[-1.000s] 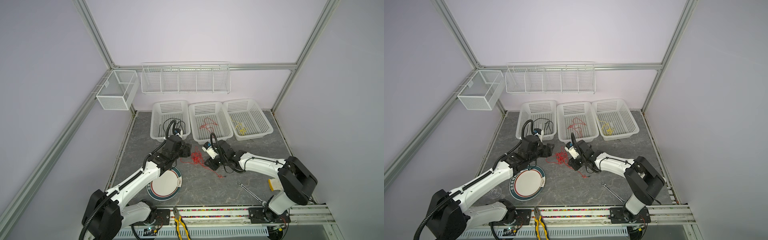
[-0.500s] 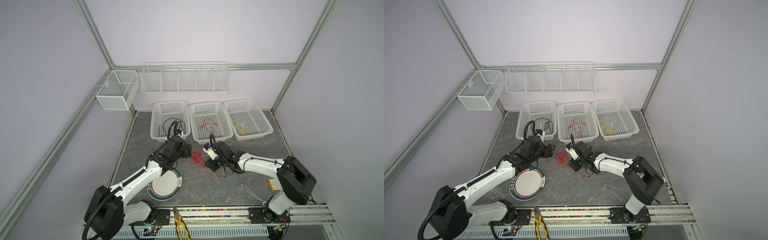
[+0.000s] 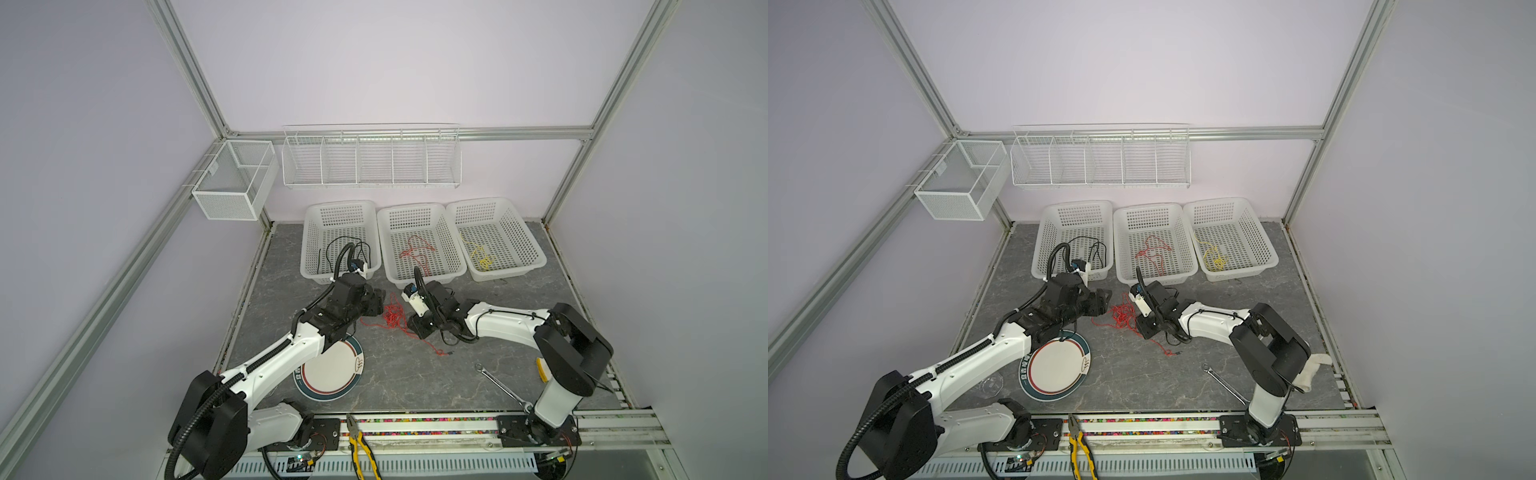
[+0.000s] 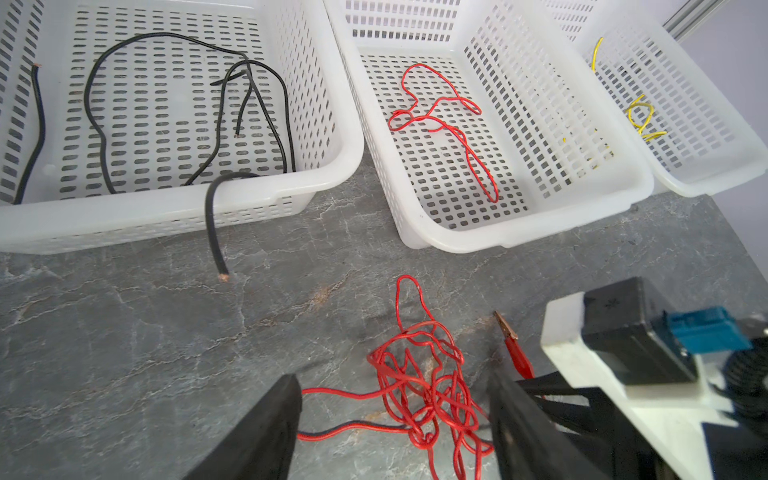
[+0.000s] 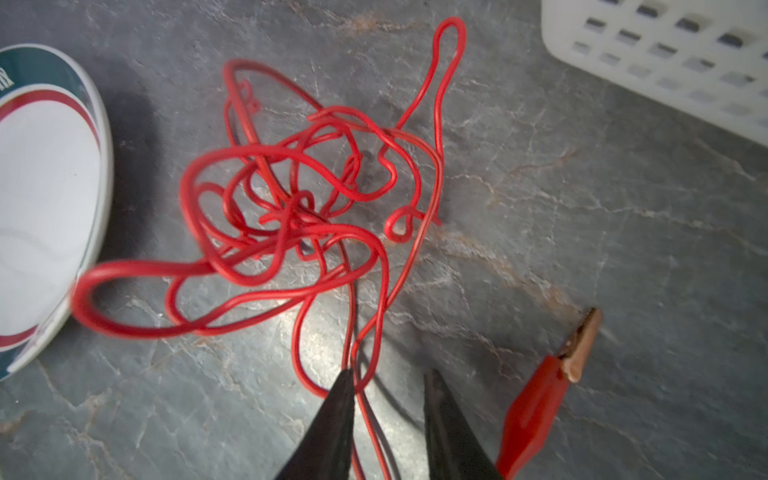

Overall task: Untangle the cables
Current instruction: 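Grasp a red wire strand in the tangle with the right gripper, then lift the red wire strand with the right gripper toward the left gripper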

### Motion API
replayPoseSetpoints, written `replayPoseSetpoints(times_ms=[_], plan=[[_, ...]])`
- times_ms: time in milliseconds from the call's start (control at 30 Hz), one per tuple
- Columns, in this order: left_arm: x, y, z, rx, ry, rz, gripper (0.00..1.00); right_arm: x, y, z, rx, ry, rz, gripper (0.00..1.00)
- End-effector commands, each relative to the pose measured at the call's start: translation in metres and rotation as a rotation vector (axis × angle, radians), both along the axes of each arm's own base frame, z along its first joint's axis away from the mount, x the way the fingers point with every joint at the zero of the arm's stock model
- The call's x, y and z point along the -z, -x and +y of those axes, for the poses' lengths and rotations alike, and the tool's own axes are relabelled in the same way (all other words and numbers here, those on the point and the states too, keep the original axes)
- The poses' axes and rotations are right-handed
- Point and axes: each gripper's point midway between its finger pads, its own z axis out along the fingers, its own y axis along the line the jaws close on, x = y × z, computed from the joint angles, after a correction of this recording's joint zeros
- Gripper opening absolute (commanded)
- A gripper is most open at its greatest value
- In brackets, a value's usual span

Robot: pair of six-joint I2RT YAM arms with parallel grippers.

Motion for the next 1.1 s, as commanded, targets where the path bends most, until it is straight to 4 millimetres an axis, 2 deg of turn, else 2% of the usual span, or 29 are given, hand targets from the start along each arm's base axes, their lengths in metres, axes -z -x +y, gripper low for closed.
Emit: replayPoseSetpoints(times_ms=[0, 200, 367, 500, 767, 1067], plan=[[0.002, 0.001, -0.004, 0.01, 0.021, 0.001, 0.71, 0.0, 0.002, -0.002, -0.001, -0.013, 0.002, 0.32], [0.003, 0.004, -0.002, 0.005, 0.023, 0.004, 0.71, 0.008, 0.001, -0.008, 0.017, 0.005, -0.006, 0.32], [0.004, 0.004, -0.002, 0.004, 0.023, 0.004, 0.71, 0.015, -0.001, -0.002, 0.002, 0.005, 0.006, 0.32], [0.003, 0.004, -0.002, 0.003, 0.026, 0.007, 0.71, 0.008, -0.002, 0.011, -0.022, -0.057, -0.002, 0.32], [0.006, 0.004, -0.002, 0.005, 0.02, 0.013, 0.71, -0.005, -0.021, 0.023, 0.002, -0.078, -0.047, 0.32], [0.007, 0.005, -0.002, 0.005, 0.019, 0.017, 0.71, 0.006, -0.029, 0.023, 0.015, -0.045, -0.046, 0.31]])
